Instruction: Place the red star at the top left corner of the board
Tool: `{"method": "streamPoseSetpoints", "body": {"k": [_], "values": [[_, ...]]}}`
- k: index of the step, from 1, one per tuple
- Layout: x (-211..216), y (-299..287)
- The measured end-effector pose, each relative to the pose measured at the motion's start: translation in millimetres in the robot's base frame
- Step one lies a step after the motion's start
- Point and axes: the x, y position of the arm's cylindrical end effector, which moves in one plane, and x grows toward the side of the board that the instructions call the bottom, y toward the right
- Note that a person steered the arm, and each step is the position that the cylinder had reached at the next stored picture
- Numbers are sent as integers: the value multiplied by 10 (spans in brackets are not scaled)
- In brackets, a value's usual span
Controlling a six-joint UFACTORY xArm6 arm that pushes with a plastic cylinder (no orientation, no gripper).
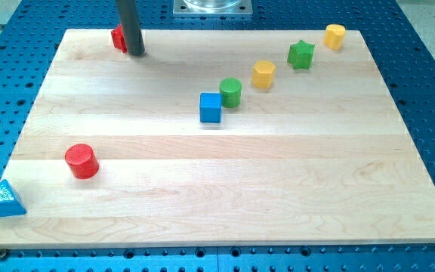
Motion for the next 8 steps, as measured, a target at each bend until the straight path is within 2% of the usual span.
{"method": "streamPoseSetpoints", "body": {"k": [1,2,3,4,5,6,7,8], "values": [[-17,170],[-23,-179],[184,-511],[16,-61],[-398,126],[-364,-443],[-345,-637],[-264,-473]]}}
